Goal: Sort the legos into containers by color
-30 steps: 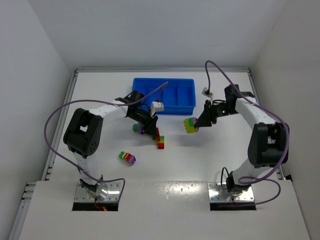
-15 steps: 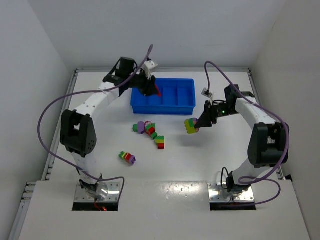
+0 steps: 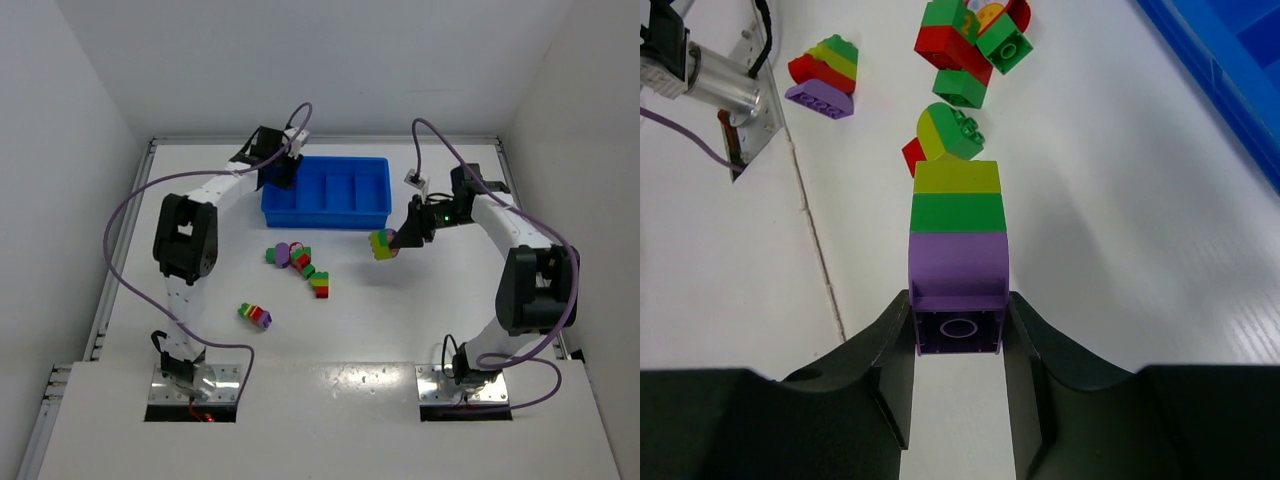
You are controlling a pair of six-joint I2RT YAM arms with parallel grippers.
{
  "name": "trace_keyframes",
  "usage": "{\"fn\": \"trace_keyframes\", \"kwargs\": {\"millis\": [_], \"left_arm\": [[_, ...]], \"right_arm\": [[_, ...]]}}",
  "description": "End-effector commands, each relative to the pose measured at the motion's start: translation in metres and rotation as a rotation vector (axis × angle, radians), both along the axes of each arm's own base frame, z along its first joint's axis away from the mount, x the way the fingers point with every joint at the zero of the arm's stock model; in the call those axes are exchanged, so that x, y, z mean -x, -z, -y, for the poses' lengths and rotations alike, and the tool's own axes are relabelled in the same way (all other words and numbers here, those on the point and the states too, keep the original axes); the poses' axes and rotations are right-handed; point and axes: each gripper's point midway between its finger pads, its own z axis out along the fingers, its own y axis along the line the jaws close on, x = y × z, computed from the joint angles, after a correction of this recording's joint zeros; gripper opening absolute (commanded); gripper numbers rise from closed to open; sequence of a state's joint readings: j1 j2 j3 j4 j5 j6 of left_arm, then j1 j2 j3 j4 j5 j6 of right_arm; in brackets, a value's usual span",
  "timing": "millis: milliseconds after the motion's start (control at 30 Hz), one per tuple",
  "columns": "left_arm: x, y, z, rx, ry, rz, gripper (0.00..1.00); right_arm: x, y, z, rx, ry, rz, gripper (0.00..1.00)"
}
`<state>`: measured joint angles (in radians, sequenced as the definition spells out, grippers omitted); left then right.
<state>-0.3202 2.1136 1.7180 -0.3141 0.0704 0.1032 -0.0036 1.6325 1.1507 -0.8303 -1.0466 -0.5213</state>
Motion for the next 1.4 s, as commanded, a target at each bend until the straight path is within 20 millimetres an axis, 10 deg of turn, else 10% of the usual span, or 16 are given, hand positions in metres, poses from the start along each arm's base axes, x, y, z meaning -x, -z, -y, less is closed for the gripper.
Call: {"fn": "trace_keyframes", "kwargs": {"millis": [0, 167, 400, 600, 667, 700, 767, 1033, 1367], "left_arm": [[-0.025, -0.038, -0.012, -0.021, -0.122, 0.115, 0.01], [-0.039, -0.035, -0.015, -0.037, -0.165, 0.129, 0.04], [-0.039, -0.024, -0.003, -0.002, -0.151, 0.097, 0.59], [-0.026, -0.024, 0.008, 0.057, -0.108, 0.059, 0.64], [-0.022, -0.056, 0.017, 0.155, -0.068, 0.116, 0.64], [-0.008, -0.05, 0.022, 0.231, 0.005, 0.075, 0.64], [0.012, -0.106, 0.039, 0.384, 0.162, 0.17, 0.63], [0.154, -0.115, 0.09, 0.748, 0.735, -0.194, 0.63], [0.217, -0.132, 0.133, 0.783, 0.974, -0.24, 0.63]], "right_arm": [[-0.015, -0.019, 0.001, -0.014, 0.01, 0.079, 0.0], [-0.018, -0.019, 0.001, -0.009, 0.022, 0.082, 0.0], [-0.026, -0.018, 0.001, -0.011, 0.03, 0.081, 0.0], [-0.036, -0.027, -0.004, -0.059, 0.031, 0.082, 0.0], [-0.038, -0.029, -0.005, -0.071, 0.031, 0.072, 0.0], [-0.038, -0.031, -0.007, -0.086, 0.032, 0.069, 0.0], [-0.039, -0.04, -0.01, -0.122, 0.026, 0.072, 0.0], [-0.033, -0.066, -0.026, -0.271, -0.011, 0.006, 0.0], [-0.015, -0.094, -0.043, -0.364, -0.082, -0.02, 0.0]]}}
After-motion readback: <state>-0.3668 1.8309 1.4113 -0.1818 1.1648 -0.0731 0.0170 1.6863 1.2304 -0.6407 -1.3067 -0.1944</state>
